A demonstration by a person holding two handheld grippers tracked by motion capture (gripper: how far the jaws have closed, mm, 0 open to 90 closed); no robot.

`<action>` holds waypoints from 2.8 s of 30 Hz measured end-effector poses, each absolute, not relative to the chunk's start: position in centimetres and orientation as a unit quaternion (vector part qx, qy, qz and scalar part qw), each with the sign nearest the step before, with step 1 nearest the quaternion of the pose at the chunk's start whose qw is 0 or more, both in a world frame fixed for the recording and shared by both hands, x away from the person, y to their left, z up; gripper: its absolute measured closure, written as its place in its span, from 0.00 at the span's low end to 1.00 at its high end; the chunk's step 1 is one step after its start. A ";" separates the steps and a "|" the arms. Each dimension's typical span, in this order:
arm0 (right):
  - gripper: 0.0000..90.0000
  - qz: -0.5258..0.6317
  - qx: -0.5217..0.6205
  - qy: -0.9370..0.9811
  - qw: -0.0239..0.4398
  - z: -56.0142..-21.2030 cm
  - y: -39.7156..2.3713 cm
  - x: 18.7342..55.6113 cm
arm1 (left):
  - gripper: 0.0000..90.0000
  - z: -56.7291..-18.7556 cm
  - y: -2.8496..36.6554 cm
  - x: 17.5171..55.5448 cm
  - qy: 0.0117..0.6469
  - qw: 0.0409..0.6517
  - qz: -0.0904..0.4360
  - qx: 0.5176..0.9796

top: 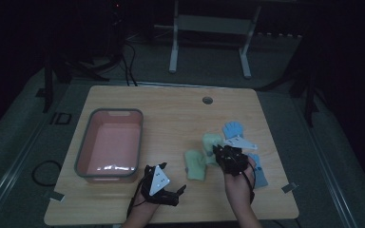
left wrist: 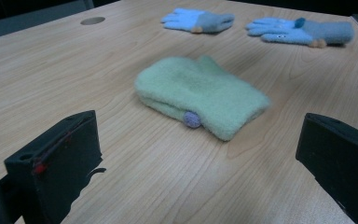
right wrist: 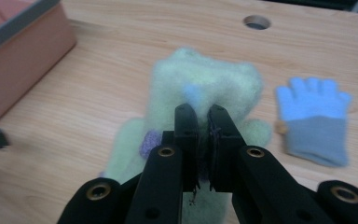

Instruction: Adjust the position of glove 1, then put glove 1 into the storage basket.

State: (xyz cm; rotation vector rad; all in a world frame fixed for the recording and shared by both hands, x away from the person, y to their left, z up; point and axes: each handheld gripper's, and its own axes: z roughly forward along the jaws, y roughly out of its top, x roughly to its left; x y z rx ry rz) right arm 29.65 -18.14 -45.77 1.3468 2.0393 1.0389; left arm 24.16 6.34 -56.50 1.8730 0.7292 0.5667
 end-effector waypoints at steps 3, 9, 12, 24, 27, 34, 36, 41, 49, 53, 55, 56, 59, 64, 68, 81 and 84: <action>0.93 0.381 0.490 0.750 0.228 -45.9 -16.9 29.4 | 0.00 -56.5 6.3 24.1 0.301 0.503 0.235 0.776; 0.93 0.386 0.477 0.754 0.236 -46.9 -14.2 28.6 | 0.00 -56.5 6.3 24.1 0.298 0.502 0.237 0.776; 0.93 0.382 0.477 0.758 0.230 -47.3 -13.8 28.7 | 0.00 -56.5 6.3 24.1 0.297 0.501 0.237 0.778; 0.93 0.348 0.491 0.772 0.203 -50.7 -12.8 29.2 | 0.00 -56.5 6.3 24.1 0.299 0.502 0.235 0.777; 0.93 0.335 0.496 0.774 0.206 -51.6 -12.9 29.5 | 0.00 -56.5 6.3 24.1 0.299 0.502 0.234 0.777; 0.93 0.322 0.504 0.775 0.202 -53.0 -13.2 29.9 | 0.00 -56.5 6.3 24.1 0.299 0.502 0.235 0.777; 0.92 0.323 0.504 0.775 0.201 -53.2 -13.3 29.9 | 0.00 -56.5 6.3 24.1 0.299 0.501 0.235 0.777; 0.92 0.322 0.502 0.780 0.193 -53.5 -13.5 30.2 | 0.00 -56.5 6.0 24.1 0.292 0.491 0.239 0.785; 0.83 0.334 0.456 0.804 0.185 -53.4 -14.6 31.0 | 0.00 -56.5 6.3 24.3 0.300 0.500 0.237 0.777; 0.65 0.357 0.433 0.809 0.174 -52.1 -15.5 31.0 | 0.00 -56.5 6.4 24.5 0.300 0.504 0.222 0.779; 0.49 0.377 0.415 0.813 0.159 -51.5 -16.1 31.2 | 0.00 -56.5 6.2 24.7 0.291 0.492 0.200 0.795; 0.39 0.390 0.397 0.818 0.144 -51.2 -16.4 31.4 | 0.00 -56.5 6.0 24.7 0.288 0.477 0.207 0.804; 0.26 0.398 0.368 0.831 0.125 -50.6 -17.2 31.8 | 0.00 -56.6 5.4 24.6 0.275 0.440 0.221 0.826; 0.15 0.415 0.338 0.838 0.109 -50.1 -18.9 32.9 | 0.00 -56.4 4.7 24.8 0.263 0.406 0.206 0.851; 0.14 0.421 0.318 0.843 0.108 -49.9 -19.8 33.7 | 0.00 -55.5 4.4 24.9 0.261 0.421 0.170 0.852; 0.16 0.418 0.318 0.847 0.082 -48.3 -20.2 35.6 | 0.00 -54.0 2.5 26.3 0.194 0.452 0.120 0.862; 0.22 0.410 0.313 0.853 0.084 -48.4 -19.8 36.3 | 0.00 -53.8 1.9 26.9 0.179 0.443 0.121 0.870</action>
